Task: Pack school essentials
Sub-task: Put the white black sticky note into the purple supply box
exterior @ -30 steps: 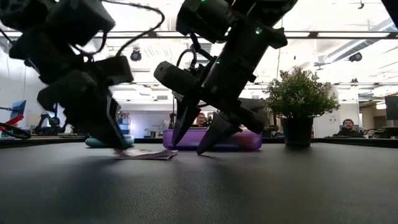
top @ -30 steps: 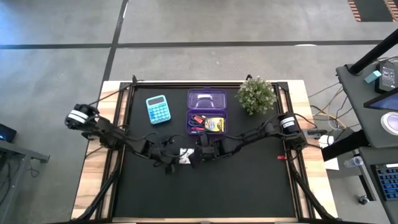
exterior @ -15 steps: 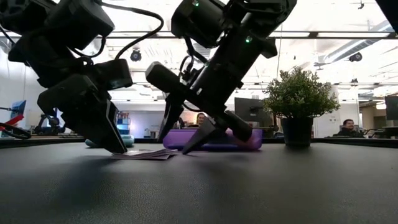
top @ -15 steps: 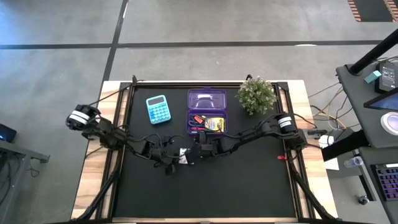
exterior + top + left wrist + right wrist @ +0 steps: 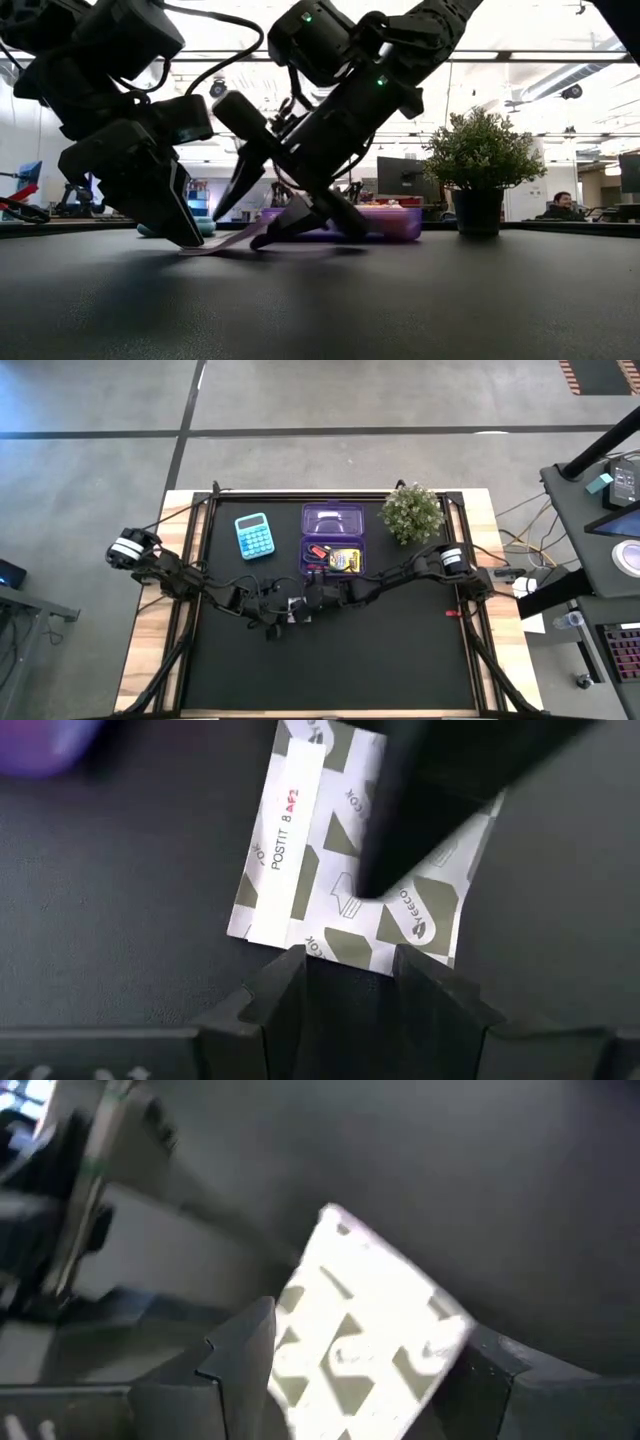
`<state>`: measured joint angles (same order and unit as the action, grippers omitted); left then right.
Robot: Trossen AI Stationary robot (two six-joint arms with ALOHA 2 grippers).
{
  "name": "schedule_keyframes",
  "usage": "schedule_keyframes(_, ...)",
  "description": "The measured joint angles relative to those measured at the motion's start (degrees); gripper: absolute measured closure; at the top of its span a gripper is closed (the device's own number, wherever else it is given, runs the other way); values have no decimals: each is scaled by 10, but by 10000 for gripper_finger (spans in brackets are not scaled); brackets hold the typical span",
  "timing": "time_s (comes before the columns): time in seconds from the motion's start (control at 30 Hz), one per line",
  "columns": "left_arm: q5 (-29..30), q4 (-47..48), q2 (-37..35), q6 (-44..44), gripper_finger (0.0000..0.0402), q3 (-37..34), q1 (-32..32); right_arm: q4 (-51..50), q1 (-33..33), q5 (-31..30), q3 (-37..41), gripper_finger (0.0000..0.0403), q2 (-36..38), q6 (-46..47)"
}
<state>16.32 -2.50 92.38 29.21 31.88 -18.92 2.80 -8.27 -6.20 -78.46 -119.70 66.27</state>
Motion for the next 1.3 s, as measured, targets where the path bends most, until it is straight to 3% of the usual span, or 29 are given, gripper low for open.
schedule_keyframes(0.3,0,0,-1,3,263,0,0,-3,-2,18,0,203,-3,1)
schedule_keyframes(0.63,-10,18,-64,2,262,-3,0,-11,-3,7,1,382,-2,17)
schedule_keyframes(0.8,-43,44,-132,4,262,0,0,-24,-2,28,3,393,20,39)
schedule_keyframes(1.0,-64,54,-224,5,262,0,0,-86,15,23,3,394,93,-4)
schedule_keyframes(1.3,6,42,-284,-1,262,1,3,-222,108,-27,2,394,176,-77)
